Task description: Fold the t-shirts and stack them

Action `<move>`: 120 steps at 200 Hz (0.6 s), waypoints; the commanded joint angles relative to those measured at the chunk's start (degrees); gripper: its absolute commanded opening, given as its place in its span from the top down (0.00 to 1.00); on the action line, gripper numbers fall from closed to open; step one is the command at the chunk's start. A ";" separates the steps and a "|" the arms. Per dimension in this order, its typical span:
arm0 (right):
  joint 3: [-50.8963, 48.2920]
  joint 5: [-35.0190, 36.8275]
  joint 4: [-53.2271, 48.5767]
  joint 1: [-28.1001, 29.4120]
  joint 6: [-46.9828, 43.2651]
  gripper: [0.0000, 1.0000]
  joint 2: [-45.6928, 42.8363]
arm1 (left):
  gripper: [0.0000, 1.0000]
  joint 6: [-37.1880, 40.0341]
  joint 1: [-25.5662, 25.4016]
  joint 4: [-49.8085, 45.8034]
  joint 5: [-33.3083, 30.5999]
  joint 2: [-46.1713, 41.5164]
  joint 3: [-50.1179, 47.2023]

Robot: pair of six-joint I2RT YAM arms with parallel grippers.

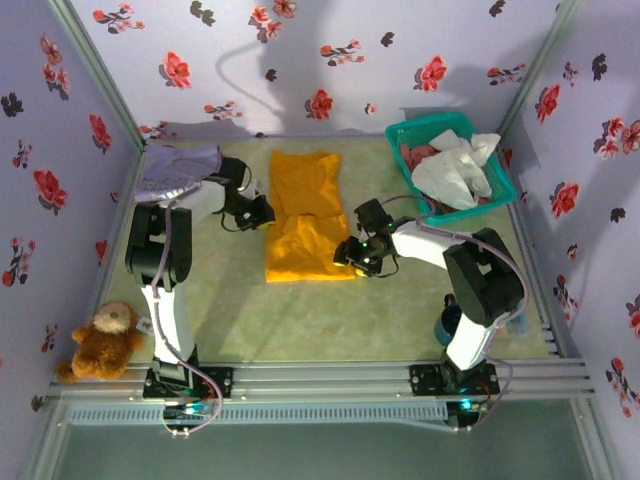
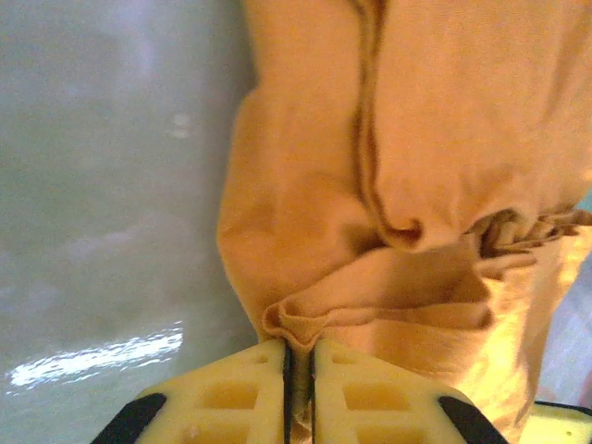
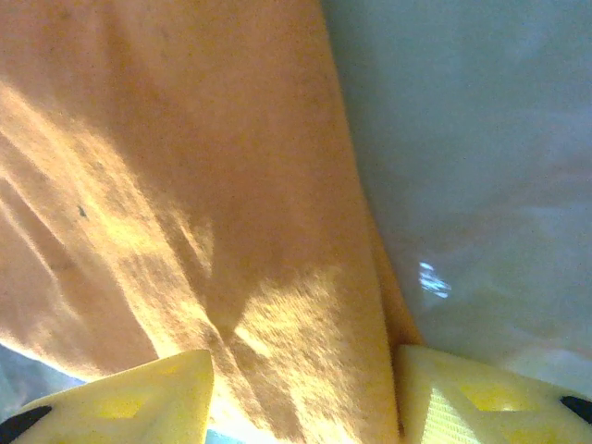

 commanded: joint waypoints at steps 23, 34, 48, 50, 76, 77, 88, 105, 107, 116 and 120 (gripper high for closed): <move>3.53 6.69 -12.09 0.00 -3.59 0.44 -3.90 | 0.61 -1.73 0.68 -0.42 -9.18 -7.17 -2.40; 4.62 7.33 -13.35 0.00 -4.13 0.44 -3.92 | 0.56 -1.64 0.64 -0.08 -9.50 -9.08 -3.80; 5.61 7.87 -14.05 0.02 -4.54 0.44 -4.04 | 0.55 -1.38 0.17 -0.83 -10.56 -11.88 -5.68; 5.60 7.89 -13.95 0.03 -4.54 0.44 -4.02 | 0.55 -1.38 0.13 -0.92 -10.78 -12.34 -6.02; 6.67 6.57 -11.39 0.55 -4.76 0.46 -3.87 | 0.62 -2.67 -1.84 -0.36 -11.99 -18.26 -12.52; 6.77 6.53 -11.31 0.59 -4.78 0.46 -3.84 | 0.63 -2.77 -1.96 -0.32 -11.98 -18.50 -12.79; 7.77 5.61 -10.17 1.01 -4.93 0.48 -3.04 | 0.72 -4.04 -3.49 0.67 -12.06 -20.60 -15.51; 9.38 3.51 -7.88 1.48 -5.00 0.54 -0.84 | 0.81 -5.56 -5.97 1.54 -11.83 -21.79 -18.94; 9.47 3.24 -7.53 1.49 -4.98 0.56 -0.61 | 0.82 -5.76 -6.31 1.67 -11.91 -21.85 -19.29; 9.75 2.36 -5.95 1.57 -4.76 0.64 0.78 | 0.86 -6.96 -7.59 3.06 -11.93 -21.98 -21.17; 9.82 2.10 -5.20 1.56 -4.64 0.67 1.46 | 0.88 -7.43 -8.22 3.85 -11.96 -21.98 -21.97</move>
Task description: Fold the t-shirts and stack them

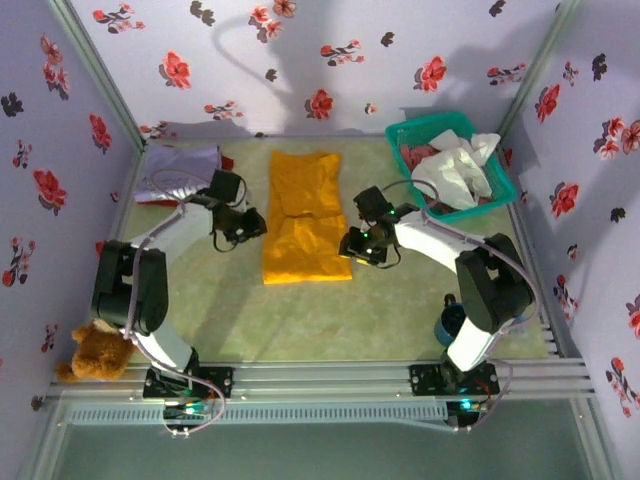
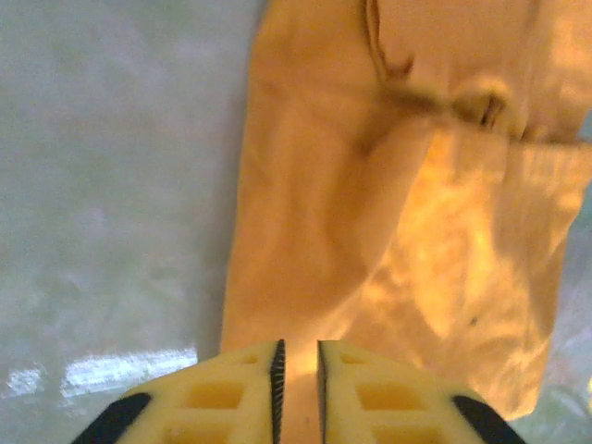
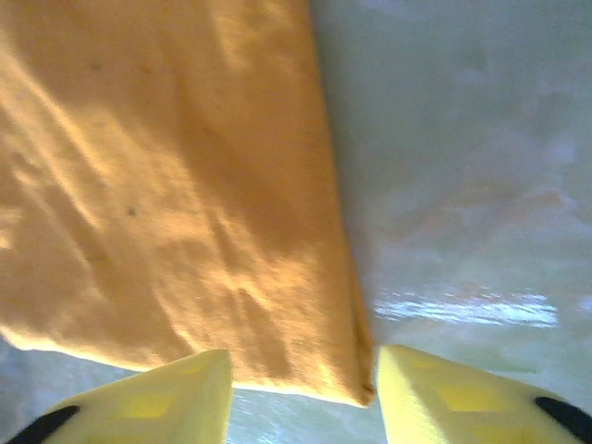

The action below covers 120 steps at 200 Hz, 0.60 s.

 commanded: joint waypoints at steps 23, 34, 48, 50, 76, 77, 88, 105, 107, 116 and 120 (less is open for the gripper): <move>2.55 -4.78 6.57 0.65 0.09 0.87 8.30 | 0.92 -4.41 -6.37 3.54 -2.01 0.91 -6.72; 2.18 -4.95 6.78 0.73 0.41 0.88 10.22 | 0.92 -4.78 -7.48 2.46 -3.98 1.83 -7.38; 0.56 -4.83 7.60 0.75 1.11 0.89 11.50 | 0.93 -5.41 -8.55 2.74 -4.87 2.40 -8.99; 0.29 -4.72 7.61 0.75 1.21 0.89 11.54 | 0.93 -5.45 -8.69 2.74 -5.07 2.45 -9.24; -3.84 -2.85 7.32 1.26 2.23 0.89 10.44 | 0.93 -5.57 -10.38 1.98 -6.40 2.11 -11.62; -3.99 -2.80 7.27 1.27 2.26 0.89 10.39 | 0.93 -5.65 -10.49 1.92 -6.41 2.08 -11.73; -6.55 -2.54 7.64 2.22 3.09 0.89 9.08 | 0.93 -6.23 -11.28 1.78 -6.43 1.04 -13.02; -10.64 -1.61 6.83 4.55 4.57 0.88 6.47 | 0.92 -7.40 -12.99 1.37 -6.42 -0.87 -15.24; -11.21 -1.48 6.74 4.89 4.80 0.88 6.13 | 0.92 -7.64 -13.16 1.28 -6.42 -1.14 -15.55; -13.79 -0.73 6.51 6.36 6.33 0.87 3.99 | 0.92 -8.63 -14.19 0.83 -6.38 -2.51 -17.03; -15.29 -0.50 6.51 7.16 7.02 0.87 2.89 | 0.92 -9.25 -14.73 0.61 -6.40 -3.22 -17.77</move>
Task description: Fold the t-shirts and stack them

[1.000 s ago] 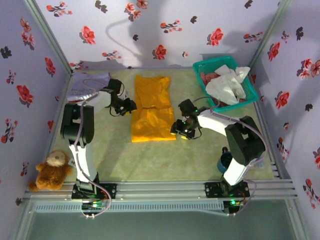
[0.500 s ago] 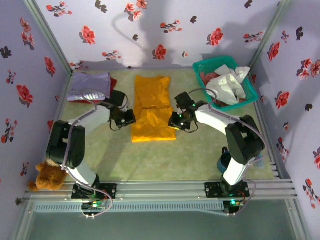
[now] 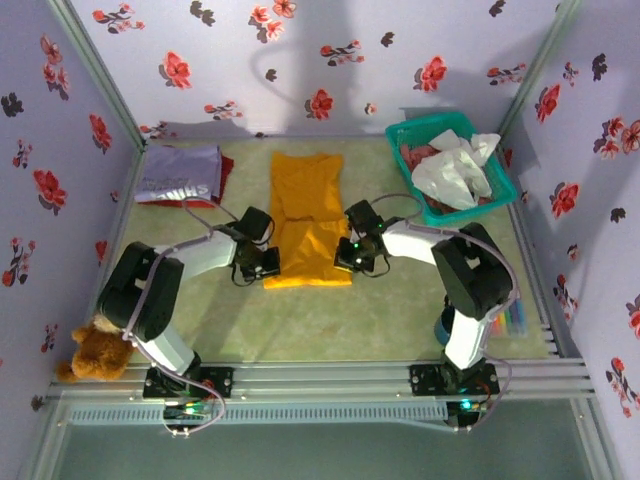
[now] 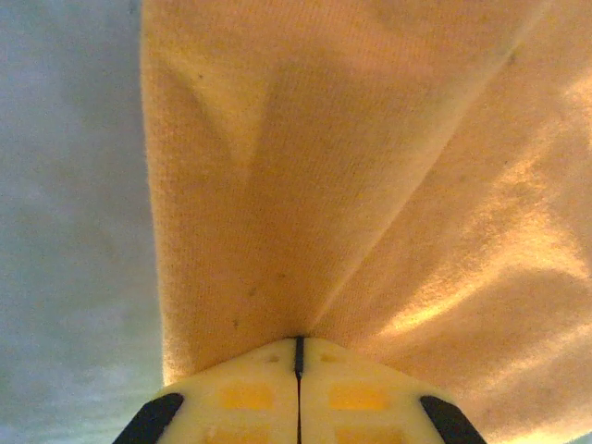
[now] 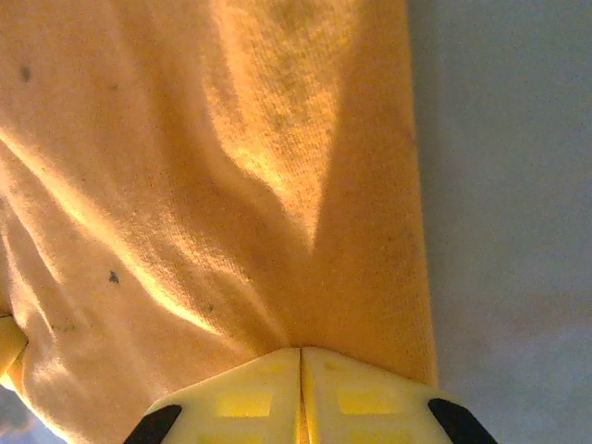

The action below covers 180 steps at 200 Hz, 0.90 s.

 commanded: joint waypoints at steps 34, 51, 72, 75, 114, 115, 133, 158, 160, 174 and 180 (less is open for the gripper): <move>-19.54 5.65 -6.97 9.69 13.07 0.83 -16.17 | 0.92 -9.93 -9.92 -4.93 -2.25 -9.07 -11.23; -24.10 7.09 -9.11 10.67 16.70 0.82 -25.05 | 0.92 -12.66 -13.19 -7.93 -4.14 -12.73 -12.53; -28.10 9.33 -13.15 10.68 18.86 0.79 -35.62 | 0.86 -15.63 -16.20 -10.15 -4.43 -17.29 -14.15; -28.44 9.58 -13.67 10.64 18.94 0.79 -36.92 | 0.84 -15.94 -16.59 -10.26 -4.27 -17.98 -14.27; -28.85 10.30 -22.01 10.66 20.82 0.70 -51.18 | 0.68 -17.17 -21.43 -15.64 -4.76 -25.78 -9.99; -28.96 10.33 -22.06 10.68 20.96 0.70 -51.44 | 0.68 -17.22 -21.44 -15.86 -4.84 -25.86 -9.87; -30.97 8.39 -21.07 10.71 22.84 0.65 -54.62 | 0.64 -17.14 -21.30 -18.78 -5.59 -27.32 -9.58; -33.15 6.61 -18.21 11.22 24.68 0.57 -55.69 | 0.57 -16.84 -21.13 -18.29 -4.50 -25.61 -11.39; -33.12 6.52 -18.06 11.29 24.67 0.56 -55.62 | 0.56 -16.72 -21.10 -18.28 -4.48 -25.36 -11.47; -32.99 5.76 -16.36 12.00 25.02 0.53 -54.67 | 0.56 -15.70 -21.03 -18.77 -4.47 -24.27 -11.51; -32.78 5.34 -15.41 12.17 25.26 0.52 -54.00 | 0.56 -15.13 -20.73 -19.34 -4.68 -23.91 -11.35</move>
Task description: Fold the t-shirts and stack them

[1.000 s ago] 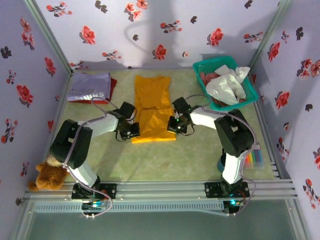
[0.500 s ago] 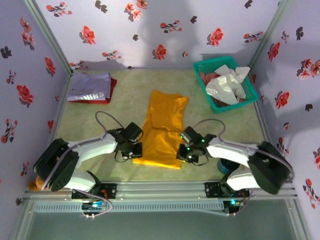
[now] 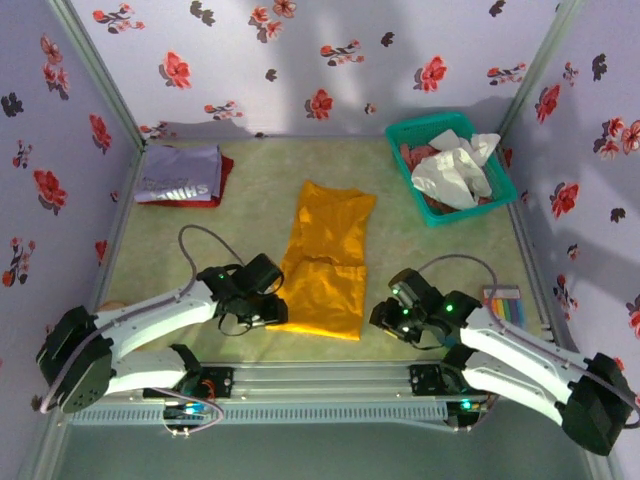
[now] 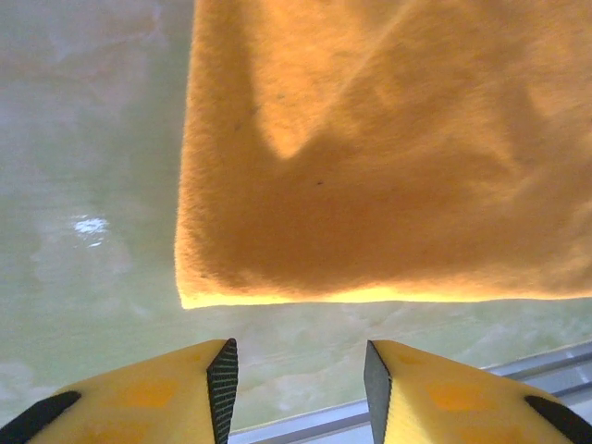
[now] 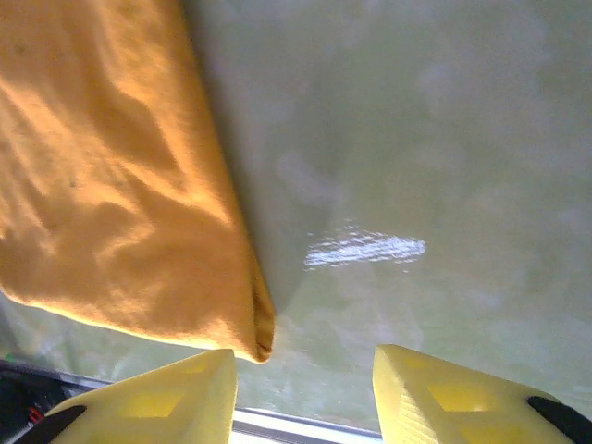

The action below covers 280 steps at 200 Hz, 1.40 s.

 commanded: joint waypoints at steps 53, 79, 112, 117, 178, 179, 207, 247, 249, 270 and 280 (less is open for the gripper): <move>0.73 -3.38 12.56 4.42 4.06 0.49 11.19 | 0.54 6.13 2.77 -7.23 -1.57 4.43 1.20; 0.83 -3.22 16.19 5.90 4.98 0.49 14.98 | 0.55 5.97 3.33 -3.62 -0.06 4.70 -0.52; 1.54 -3.81 19.23 6.29 4.89 0.53 18.90 | 0.59 4.24 3.86 3.70 3.17 5.20 -2.89; 1.85 -4.03 19.57 6.32 4.77 0.55 19.46 | 0.60 4.26 3.95 3.99 3.14 5.51 -2.78; 2.57 -2.88 20.64 6.28 4.06 0.69 23.03 | 0.73 6.77 4.13 1.10 -0.65 9.86 -0.09; 2.53 -2.83 20.71 6.28 4.12 0.69 23.02 | 0.73 6.82 4.13 1.12 -0.65 9.83 -0.04; 2.73 -2.26 21.57 6.29 3.94 0.77 22.65 | 0.81 6.25 4.13 1.70 -0.65 8.58 0.22; 4.70 -0.76 16.66 6.28 1.98 0.92 21.65 | 0.92 4.10 4.04 4.27 0.73 5.98 -1.00; 4.80 -0.56 16.22 6.30 1.86 0.93 21.37 | 0.92 4.01 4.04 4.37 0.75 5.81 -1.15; 6.04 1.03 12.12 6.20 0.45 0.95 19.16 | 0.95 3.53 4.04 4.84 1.17 4.53 -2.00; 6.07 1.21 11.10 6.19 0.39 0.93 18.36 | 0.95 3.82 4.04 4.54 1.50 4.61 -1.91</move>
